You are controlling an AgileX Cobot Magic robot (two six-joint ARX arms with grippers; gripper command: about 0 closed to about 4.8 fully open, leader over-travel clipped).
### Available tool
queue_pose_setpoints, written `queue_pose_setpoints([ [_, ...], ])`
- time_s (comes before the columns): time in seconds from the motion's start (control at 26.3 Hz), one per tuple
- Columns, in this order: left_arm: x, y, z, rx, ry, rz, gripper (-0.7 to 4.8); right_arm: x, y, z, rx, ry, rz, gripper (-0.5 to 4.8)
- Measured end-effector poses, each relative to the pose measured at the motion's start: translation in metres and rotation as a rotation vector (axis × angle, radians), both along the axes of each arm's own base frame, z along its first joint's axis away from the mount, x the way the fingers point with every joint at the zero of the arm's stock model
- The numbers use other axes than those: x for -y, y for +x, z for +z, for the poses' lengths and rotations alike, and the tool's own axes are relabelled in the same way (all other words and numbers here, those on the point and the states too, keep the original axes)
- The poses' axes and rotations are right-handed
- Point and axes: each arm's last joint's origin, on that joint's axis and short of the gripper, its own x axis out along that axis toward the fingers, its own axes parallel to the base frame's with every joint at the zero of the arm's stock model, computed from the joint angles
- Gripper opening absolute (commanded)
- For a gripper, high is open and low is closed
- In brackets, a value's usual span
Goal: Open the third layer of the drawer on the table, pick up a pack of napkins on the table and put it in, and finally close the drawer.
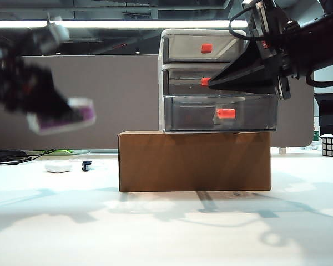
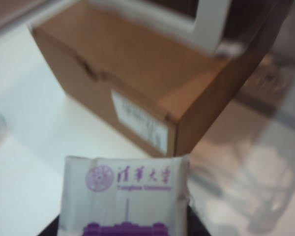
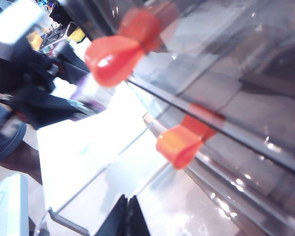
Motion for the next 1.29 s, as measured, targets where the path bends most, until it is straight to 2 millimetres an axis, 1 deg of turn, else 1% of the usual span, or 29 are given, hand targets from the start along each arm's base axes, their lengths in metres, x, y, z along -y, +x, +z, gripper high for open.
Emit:
queue_pose_setpoints([
  [0.04,0.005,-0.008,0.013,0.058,-0.021,-0.038,2.47,0.000,-0.001,0.003,0.011,0.007,-0.001,-0.04],
  [0.11,0.018,-0.020,0.024,0.083,-0.058,-0.110,2.47,0.001,-0.003,0.010,0.041,0.022,-0.002,-0.03],
  [0.15,0.023,-0.024,0.026,0.082,-0.071,-0.135,2.47,0.001,-0.004,0.012,0.046,0.025,-0.002,-0.04],
  [0.27,0.057,-0.039,0.033,0.068,-0.085,-0.272,2.46,0.003,-0.010,0.023,0.088,0.041,-0.003,-0.04],
  [0.42,0.083,-0.048,0.051,0.131,-0.082,-0.326,2.46,0.004,-0.014,0.031,0.108,0.055,-0.006,-0.04],
  [0.49,0.093,-0.042,0.059,0.157,-0.075,-0.331,2.46,0.005,-0.017,0.036,0.126,0.061,-0.006,-0.04],
  [0.53,0.101,-0.034,0.061,0.155,-0.069,-0.333,2.47,0.005,-0.019,0.039,0.135,0.066,-0.007,-0.04],
  [0.61,0.112,-0.022,0.062,0.142,-0.062,-0.342,2.46,0.006,-0.022,0.043,0.152,0.071,-0.006,-0.04],
  [0.65,0.123,-0.015,0.064,0.133,-0.062,-0.362,2.46,0.007,-0.023,0.045,0.160,0.073,-0.008,-0.04],
  [0.8,0.153,0.001,0.070,0.131,-0.071,-0.413,2.46,0.011,-0.025,0.049,0.178,0.077,-0.020,-0.04],
  [0.84,0.161,0.010,0.066,0.122,-0.066,-0.413,2.46,0.014,-0.025,0.049,0.179,0.077,-0.033,-0.04],
  [0.95,0.171,0.019,0.051,0.067,-0.040,-0.427,2.47,0.023,-0.024,0.053,0.187,0.079,-0.072,-0.04],
  [1.07,0.177,0.021,0.043,0.045,-0.029,-0.438,2.52,0.028,-0.024,0.055,0.194,0.080,-0.091,-0.04],
  [1.1,0.180,0.021,0.038,0.032,-0.021,-0.442,2.93,0.032,-0.024,0.055,0.198,0.082,-0.096,-0.04],
  [1.18,0.182,0.021,0.034,0.022,-0.013,-0.445,3.39,0.035,-0.024,0.056,0.197,0.084,-0.100,-0.03],
  [1.29,0.185,0.019,0.034,0.027,-0.018,-0.457,3.45,0.035,-0.024,0.055,0.194,0.086,-0.092,-0.04],
])
